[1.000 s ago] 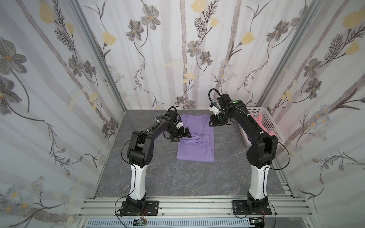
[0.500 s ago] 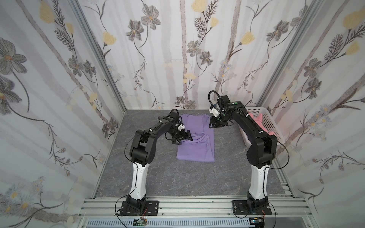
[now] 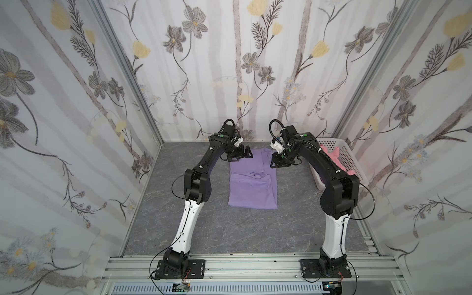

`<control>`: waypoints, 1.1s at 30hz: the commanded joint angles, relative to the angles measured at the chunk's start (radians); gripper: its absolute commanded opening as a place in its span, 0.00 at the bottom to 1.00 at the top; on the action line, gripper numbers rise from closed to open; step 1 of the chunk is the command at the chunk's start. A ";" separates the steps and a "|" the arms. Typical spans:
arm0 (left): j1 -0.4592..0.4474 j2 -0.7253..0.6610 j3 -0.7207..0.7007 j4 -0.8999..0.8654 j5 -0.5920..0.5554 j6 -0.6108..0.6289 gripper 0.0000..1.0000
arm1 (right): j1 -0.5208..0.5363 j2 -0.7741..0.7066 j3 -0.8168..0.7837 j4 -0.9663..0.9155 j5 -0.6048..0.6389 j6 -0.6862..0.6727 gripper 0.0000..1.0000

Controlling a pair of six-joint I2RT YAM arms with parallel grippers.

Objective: Fold and stack t-shirts
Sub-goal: Smooth out the T-shirt at the center of the board.

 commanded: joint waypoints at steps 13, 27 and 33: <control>-0.029 -0.354 -0.510 0.185 0.072 -0.107 1.00 | 0.036 0.146 -0.011 0.036 0.160 -0.075 0.37; -0.097 -0.479 -0.983 0.457 0.070 -0.220 1.00 | 0.062 0.316 0.141 0.034 0.100 -0.078 0.37; -0.097 -0.462 -1.007 0.455 0.051 -0.202 1.00 | 0.071 0.341 0.132 0.030 0.083 -0.078 0.37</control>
